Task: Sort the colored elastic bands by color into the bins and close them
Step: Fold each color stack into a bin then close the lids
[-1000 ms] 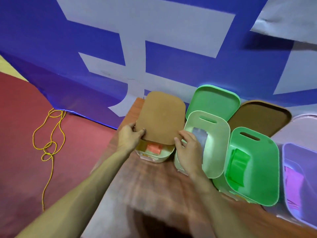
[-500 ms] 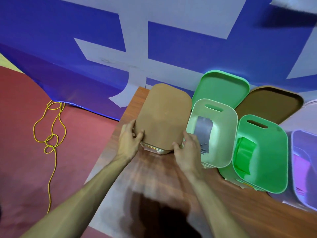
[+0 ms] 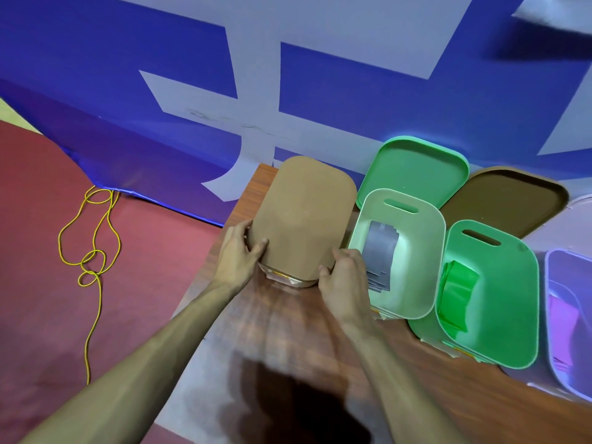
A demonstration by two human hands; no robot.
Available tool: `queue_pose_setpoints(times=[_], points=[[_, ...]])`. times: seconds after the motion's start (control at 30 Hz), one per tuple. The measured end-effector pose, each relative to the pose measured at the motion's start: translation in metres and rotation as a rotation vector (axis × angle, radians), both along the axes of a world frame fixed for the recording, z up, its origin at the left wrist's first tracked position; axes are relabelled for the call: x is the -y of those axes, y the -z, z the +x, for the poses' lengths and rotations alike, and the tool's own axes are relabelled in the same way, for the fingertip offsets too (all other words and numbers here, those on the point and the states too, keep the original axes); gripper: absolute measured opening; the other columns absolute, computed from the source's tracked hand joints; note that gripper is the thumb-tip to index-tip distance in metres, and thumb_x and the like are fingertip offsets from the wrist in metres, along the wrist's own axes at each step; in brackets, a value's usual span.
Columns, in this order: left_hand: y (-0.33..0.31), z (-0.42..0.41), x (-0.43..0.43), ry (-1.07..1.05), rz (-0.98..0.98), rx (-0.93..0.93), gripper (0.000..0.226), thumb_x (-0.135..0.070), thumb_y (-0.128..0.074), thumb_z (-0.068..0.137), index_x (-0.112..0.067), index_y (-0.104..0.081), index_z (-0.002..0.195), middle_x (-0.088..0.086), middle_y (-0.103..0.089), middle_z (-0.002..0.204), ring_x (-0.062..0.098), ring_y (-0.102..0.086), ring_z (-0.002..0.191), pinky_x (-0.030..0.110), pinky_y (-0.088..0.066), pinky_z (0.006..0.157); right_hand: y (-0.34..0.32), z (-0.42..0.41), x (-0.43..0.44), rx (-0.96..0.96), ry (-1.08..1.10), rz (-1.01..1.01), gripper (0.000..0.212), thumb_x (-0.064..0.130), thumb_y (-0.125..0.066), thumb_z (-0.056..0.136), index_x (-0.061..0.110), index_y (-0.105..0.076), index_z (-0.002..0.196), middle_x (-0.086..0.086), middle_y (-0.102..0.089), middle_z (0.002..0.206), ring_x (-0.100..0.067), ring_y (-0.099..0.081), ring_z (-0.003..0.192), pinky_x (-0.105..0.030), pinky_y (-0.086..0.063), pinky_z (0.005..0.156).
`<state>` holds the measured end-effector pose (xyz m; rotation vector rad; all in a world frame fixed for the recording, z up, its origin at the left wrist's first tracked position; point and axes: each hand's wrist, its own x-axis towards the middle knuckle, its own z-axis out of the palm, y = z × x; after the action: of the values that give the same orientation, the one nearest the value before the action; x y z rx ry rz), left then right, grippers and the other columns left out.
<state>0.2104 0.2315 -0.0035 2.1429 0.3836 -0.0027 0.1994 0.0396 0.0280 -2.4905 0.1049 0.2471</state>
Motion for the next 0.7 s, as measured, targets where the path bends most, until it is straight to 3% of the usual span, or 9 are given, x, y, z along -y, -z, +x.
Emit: queue_pose_setpoints(times=[0.1, 0.23, 0.37, 0.43, 0.5, 0.57, 0.7], points=[[0.0, 0.016, -0.002, -0.054, -0.011, -0.012, 0.038, -0.046, -0.052, 0.089, -0.014, -0.065, 0.106, 0.004, -0.064, 0.097, 0.022, -0.057, 0.092, 0.041, -0.049, 0.082, -0.003, 0.008, 0.002, -0.005, 0.013, -0.013, 0.043, 0.016, -0.056, 0.087, 0.006, -0.049, 0.128, -0.015, -0.055, 0.115, -0.032, -0.047, 0.116, -0.037, -0.039, 0.097], [-0.003, 0.032, -0.002, -0.151, -0.054, -0.095, 0.023, -0.032, -0.056, 0.089, -0.012, -0.069, 0.089, 0.007, -0.069, 0.082, 0.025, -0.062, 0.081, 0.037, -0.049, 0.072, -0.007, 0.016, 0.008, -0.026, -0.069, -0.156, 0.026, 0.021, -0.055, 0.089, 0.005, -0.056, 0.109, -0.014, -0.054, 0.105, -0.033, -0.052, 0.106, -0.036, -0.042, 0.088], [-0.008, 0.036, -0.002, -0.192, -0.116, -0.154, 0.022, -0.026, -0.062, 0.086, -0.009, -0.068, 0.099, 0.006, -0.069, 0.087, 0.024, -0.064, 0.081, 0.029, -0.046, 0.067, -0.011, 0.023, 0.011, -0.033, -0.147, -0.21, 0.027, 0.023, -0.054, 0.09, 0.002, -0.06, 0.106, -0.016, -0.051, 0.107, -0.034, -0.052, 0.106, -0.037, -0.044, 0.086], [-0.017, 0.042, 0.001, -0.167, 0.015, -0.17, 0.031, -0.021, -0.062, 0.085, -0.007, -0.062, 0.112, 0.012, -0.063, 0.102, 0.026, -0.06, 0.088, 0.03, -0.045, 0.073, -0.013, 0.031, 0.015, -0.034, -0.159, -0.207, 0.028, 0.024, -0.055, 0.089, 0.002, -0.062, 0.104, -0.016, -0.051, 0.109, -0.034, -0.052, 0.108, -0.037, -0.046, 0.089], [-0.028, 0.05, 0.008, -0.099, 0.229, -0.152, 0.045, -0.019, -0.06, 0.083, -0.012, -0.053, 0.126, 0.015, -0.051, 0.121, 0.029, -0.052, 0.105, 0.036, -0.043, 0.09, -0.018, 0.041, 0.021, -0.015, -0.166, -0.206, 0.028, 0.025, -0.055, 0.088, 0.004, -0.064, 0.103, -0.016, -0.053, 0.108, -0.033, -0.052, 0.108, -0.037, -0.046, 0.091], [-0.042, 0.056, 0.023, 0.007, 0.419, -0.064, 0.05, -0.019, -0.058, 0.082, -0.017, -0.05, 0.131, 0.011, -0.045, 0.128, 0.031, -0.044, 0.118, 0.041, -0.035, 0.1, -0.027, 0.055, 0.03, 0.024, -0.163, -0.213, 0.024, 0.024, -0.053, 0.087, 0.008, -0.065, 0.1, -0.014, -0.055, 0.106, -0.031, -0.053, 0.108, -0.036, -0.046, 0.09], [-0.063, 0.076, 0.06, 0.229, 0.419, 0.07, 0.047, -0.018, -0.056, 0.083, -0.02, -0.051, 0.13, 0.005, -0.043, 0.132, 0.026, -0.042, 0.121, 0.037, -0.032, 0.103, -0.052, 0.084, 0.06, 0.083, -0.154, -0.248, 0.03, 0.019, -0.051, 0.087, 0.013, -0.064, 0.114, -0.012, -0.057, 0.117, -0.03, -0.051, 0.115, -0.035, -0.041, 0.095]])
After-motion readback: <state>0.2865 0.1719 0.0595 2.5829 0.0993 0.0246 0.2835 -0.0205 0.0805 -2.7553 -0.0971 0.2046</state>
